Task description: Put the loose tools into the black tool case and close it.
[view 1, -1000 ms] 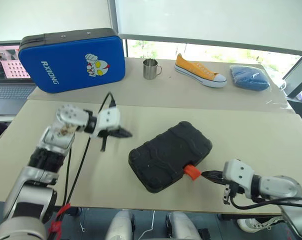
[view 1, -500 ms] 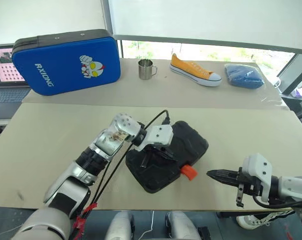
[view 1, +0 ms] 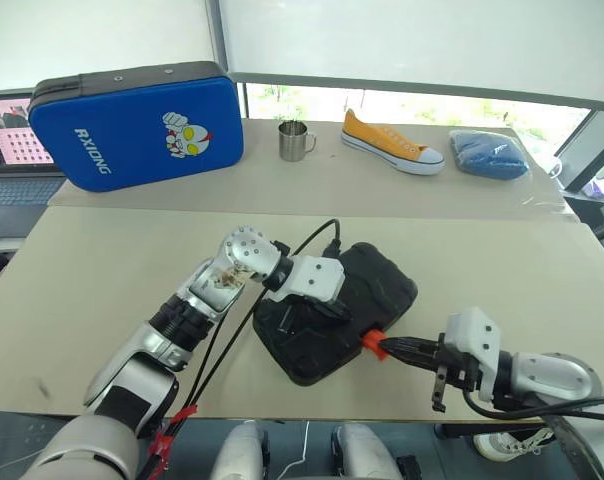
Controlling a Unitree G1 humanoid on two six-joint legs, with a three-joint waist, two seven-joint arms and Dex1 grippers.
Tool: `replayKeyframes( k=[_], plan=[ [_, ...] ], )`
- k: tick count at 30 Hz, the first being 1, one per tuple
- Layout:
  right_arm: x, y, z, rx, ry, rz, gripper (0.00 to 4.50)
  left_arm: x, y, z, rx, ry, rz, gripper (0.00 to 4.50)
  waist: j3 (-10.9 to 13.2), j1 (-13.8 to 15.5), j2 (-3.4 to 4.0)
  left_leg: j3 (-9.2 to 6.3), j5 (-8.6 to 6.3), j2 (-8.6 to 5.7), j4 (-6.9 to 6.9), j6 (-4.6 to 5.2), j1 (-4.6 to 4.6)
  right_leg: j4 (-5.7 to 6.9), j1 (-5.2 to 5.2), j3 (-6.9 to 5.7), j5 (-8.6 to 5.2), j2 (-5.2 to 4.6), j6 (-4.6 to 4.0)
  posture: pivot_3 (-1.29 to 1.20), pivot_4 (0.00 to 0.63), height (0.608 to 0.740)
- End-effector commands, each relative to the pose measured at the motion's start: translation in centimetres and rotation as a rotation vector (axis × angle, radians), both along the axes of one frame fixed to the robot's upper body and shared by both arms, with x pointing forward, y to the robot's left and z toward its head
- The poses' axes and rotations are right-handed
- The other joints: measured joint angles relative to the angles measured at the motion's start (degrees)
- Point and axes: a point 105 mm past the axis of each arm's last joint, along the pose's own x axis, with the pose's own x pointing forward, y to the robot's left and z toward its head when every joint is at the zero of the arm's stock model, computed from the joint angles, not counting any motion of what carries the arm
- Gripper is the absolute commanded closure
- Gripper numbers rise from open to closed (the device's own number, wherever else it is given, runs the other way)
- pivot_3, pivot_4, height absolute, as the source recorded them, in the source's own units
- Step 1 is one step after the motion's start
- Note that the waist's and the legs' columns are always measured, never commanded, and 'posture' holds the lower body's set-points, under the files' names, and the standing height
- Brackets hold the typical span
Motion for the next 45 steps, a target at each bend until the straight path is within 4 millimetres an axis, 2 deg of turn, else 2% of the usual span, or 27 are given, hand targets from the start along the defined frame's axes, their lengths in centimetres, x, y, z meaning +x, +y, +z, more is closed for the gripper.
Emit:
replayKeyframes(
  k=[1, 5, 8, 15, 21, 28, 32, 45],
  plan=[
    [0.1, 0.1, -1.1, -0.06, 0.001, 0.008, 4.5, 0.6, 1.0, -2.0, 0.083, 0.03, 0.065, 4.48, 0.0, 0.06, 0.0, 0.0, 0.0, 0.0, 0.0, 0.0, -0.01, 0.0, 0.0, 0.0, 0.0, 0.0, 0.0, 0.0, 0.15, 0.739],
    [0.9, -0.1, -3.2, -0.11, 0.023, -0.025, 4.5, 0.8, 0.9, -1.7, 0.074, 0.02, 0.075, 4.48, -0.01, 0.07, -0.02, 0.03, 0.0, -0.01, 0.02, 0.0, -0.01, -0.01, 0.0, 0.01, 0.0, -0.01, 0.01, 0.0, 0.15, 0.739],
    [1.5, -0.4, -4.0, -0.129, 0.018, -0.048, 4.5, 0.9, 0.8, -1.5, 0.068, 0.018, 0.077, 4.48, -0.03, 0.07, 0.0, 0.04, 0.0, -0.01, 0.01, 0.0, -0.01, 0.01, -0.02, 0.01, 0.0, 0.0, 0.01, 0.0, 0.15, 0.739],
    [1.7, -0.2, -3.6, -0.103, 0.006, -0.074, 4.5, 1.0, 0.8, -1.5, 0.062, 0.005, 0.08, 4.48, -0.03, 0.09, 0.0, 0.03, 0.0, -0.01, 0.01, 0.0, -0.02, 0.01, -0.02, 0.01, 0.0, 0.0, 0.01, 0.0, 0.15, 0.739],
    [2.8, 1.0, -3.6, -0.07, -0.021, -0.108, 4.5, 1.0, 0.3, -1.4, 0.054, 0.002, 0.07, 4.48, -0.03, 0.04, 0.0, 0.03, 0.0, 0.0, 0.01, 0.0, -0.02, 0.02, -0.03, 0.01, 0.01, 0.0, 0.0, 0.0, 0.15, 0.739],
    [3.7, 2.3, -0.7, 0.061, -0.06, -0.132, 4.5, 1.0, -0.1, -1.4, 0.052, -0.007, 0.058, 4.48, -0.02, -0.74, 0.01, 0.03, 0.0, 0.1, -0.01, 0.0, -0.01, 0.11, -0.13, 0.08, 0.05, 0.15, -0.08, 0.0, 0.15, 0.739],
    [4.0, 2.8, 1.9, 0.172, -0.067, -0.151, 4.5, 0.9, -0.3, -1.7, 0.051, -0.007, 0.054, 4.48, -0.01, -0.66, 0.02, 0.02, 0.0, 0.1, 0.0, 0.0, -0.06, 0.12, -0.17, 0.08, 0.04, 0.14, -0.09, 0.0, 0.15, 0.739],
    [3.4, 2.6, 2.0, 0.147, -0.037, -0.157, 4.5, 1.4, -0.2, -2.1, 0.058, -0.017, 0.064, 4.48, -0.03, -0.34, 0.05, -0.02, 0.0, 0.09, -0.04, 0.0, -0.05, 0.1, -0.14, 0.04, 0.03, 0.14, -0.09, 0.0, 0.15, 0.739]
  ],
)
